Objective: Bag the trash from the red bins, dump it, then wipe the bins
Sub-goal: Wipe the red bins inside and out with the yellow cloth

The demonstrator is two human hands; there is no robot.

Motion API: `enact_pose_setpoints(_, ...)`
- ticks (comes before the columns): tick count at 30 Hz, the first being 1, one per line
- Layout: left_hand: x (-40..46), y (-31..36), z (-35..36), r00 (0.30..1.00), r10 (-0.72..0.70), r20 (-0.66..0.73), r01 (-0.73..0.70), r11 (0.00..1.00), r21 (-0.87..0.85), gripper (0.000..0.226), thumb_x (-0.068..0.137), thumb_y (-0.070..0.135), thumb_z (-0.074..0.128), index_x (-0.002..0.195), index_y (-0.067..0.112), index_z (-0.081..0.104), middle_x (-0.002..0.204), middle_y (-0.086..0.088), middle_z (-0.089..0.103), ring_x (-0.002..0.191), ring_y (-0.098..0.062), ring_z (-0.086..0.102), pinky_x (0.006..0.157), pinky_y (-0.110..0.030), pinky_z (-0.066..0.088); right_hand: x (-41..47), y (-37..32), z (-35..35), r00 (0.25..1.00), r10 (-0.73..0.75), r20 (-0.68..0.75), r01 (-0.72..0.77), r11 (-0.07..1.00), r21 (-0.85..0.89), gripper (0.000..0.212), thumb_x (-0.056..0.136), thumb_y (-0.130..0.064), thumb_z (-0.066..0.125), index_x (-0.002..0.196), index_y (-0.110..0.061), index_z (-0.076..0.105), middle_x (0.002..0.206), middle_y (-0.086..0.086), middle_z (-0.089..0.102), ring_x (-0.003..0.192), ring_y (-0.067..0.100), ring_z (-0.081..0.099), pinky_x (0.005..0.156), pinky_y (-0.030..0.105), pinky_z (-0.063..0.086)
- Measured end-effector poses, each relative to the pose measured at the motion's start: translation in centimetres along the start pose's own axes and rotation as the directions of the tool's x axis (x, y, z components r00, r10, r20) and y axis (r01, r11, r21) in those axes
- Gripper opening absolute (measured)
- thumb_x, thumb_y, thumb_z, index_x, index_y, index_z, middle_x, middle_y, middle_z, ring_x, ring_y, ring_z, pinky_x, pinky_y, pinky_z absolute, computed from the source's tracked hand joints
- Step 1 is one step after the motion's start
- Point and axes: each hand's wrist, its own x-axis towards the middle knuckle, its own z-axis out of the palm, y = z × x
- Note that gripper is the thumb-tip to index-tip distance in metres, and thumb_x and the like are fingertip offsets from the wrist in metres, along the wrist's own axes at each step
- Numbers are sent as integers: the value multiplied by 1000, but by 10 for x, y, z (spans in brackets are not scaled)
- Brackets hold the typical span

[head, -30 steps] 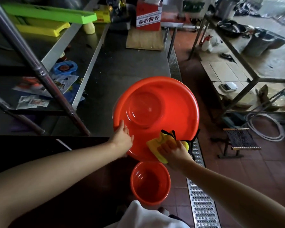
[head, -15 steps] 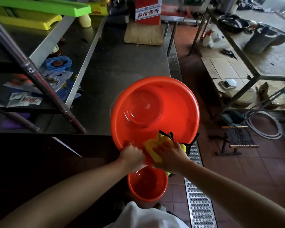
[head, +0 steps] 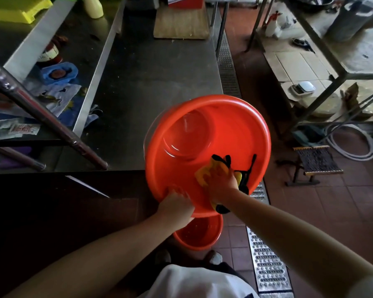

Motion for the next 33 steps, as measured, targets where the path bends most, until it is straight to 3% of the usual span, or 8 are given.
enact_pose_setpoints(4, -2, 2, -1, 999, 43, 23, -45, 995, 84, 42, 95, 46, 49, 107, 11, 70, 106, -20, 69, 108, -42, 60, 102, -63, 27, -2, -27, 9, 993, -92, 69, 72, 967, 246, 73, 101, -52, 37, 159, -36, -3, 168, 1, -13, 154, 26, -10, 119, 58, 13)
enact_pose_setpoints(8, -1, 1, 2, 998, 43, 40, -45, 996, 74, 42, 98, 30, 45, 125, 0, 59, 127, -30, 56, 121, -48, 50, 105, -66, 25, 9, 5, 20, 990, -130, -45, 136, 978, 161, 65, 101, -55, 34, 159, -41, 7, 169, -5, -3, 154, 24, -5, 123, 50, 12)
enact_pose_setpoints(11, 1, 5, -1, 997, 64, 42, -67, 994, 85, 46, 97, 28, 45, 127, -6, 55, 131, -37, 50, 120, -52, 47, 102, -68, 27, 26, 19, 22, 998, -23, -60, 30, 994, 108, 61, 100, -45, 39, 157, -39, 17, 167, -5, 5, 154, 26, -6, 122, 49, 9)
enact_pose_setpoints(18, -4, 0, 11, 996, 89, 14, -91, 988, 124, 41, 95, 35, 49, 117, 5, 67, 118, -29, 64, 118, -48, 54, 102, -72, 26, 35, -35, 30, 998, -59, -8, 58, 920, 388, 58, 102, -46, 35, 156, -37, 16, 167, -8, 10, 154, 19, 3, 115, 56, 17)
enact_pose_setpoints(22, -2, 1, 14, 993, 112, 41, -117, 980, 160, 47, 100, 25, 45, 130, -11, 52, 132, -41, 47, 125, -57, 42, 103, -73, 23, 35, 0, 37, 987, -157, -37, 162, 948, 275, 58, 102, -51, 34, 156, -46, 13, 165, -15, 10, 152, 20, 8, 112, 53, 29)
enact_pose_setpoints(26, 0, 2, 11, 991, 119, 55, -126, 981, 149, 55, 103, 20, 40, 138, -21, 31, 138, -49, 31, 127, -64, 35, 103, -74, 28, 51, 20, 36, 990, 17, -141, 15, 975, 224, 52, 100, -43, 41, 152, -36, 35, 163, -4, 25, 151, 24, 19, 119, 50, 22)
enact_pose_setpoints(29, -2, 3, 16, 991, 108, 72, -118, 984, 137, 50, 101, 11, 39, 137, -23, 29, 137, -50, 30, 127, -65, 32, 105, -75, 24, 60, -15, 35, 1000, 14, -14, -9, 944, 329, 52, 103, -31, 37, 154, -33, 28, 164, -3, 21, 153, 22, 10, 118, 51, 14)
enact_pose_setpoints(33, -4, 4, 17, 994, 90, 62, -100, 976, 193, 49, 101, 11, 38, 136, -22, 33, 136, -50, 32, 125, -66, 33, 104, -74, 23, 59, -39, 37, 984, -175, 20, 149, 888, 434, 64, 103, -38, 37, 159, -37, 6, 167, -11, 3, 154, 18, 1, 118, 59, 16)
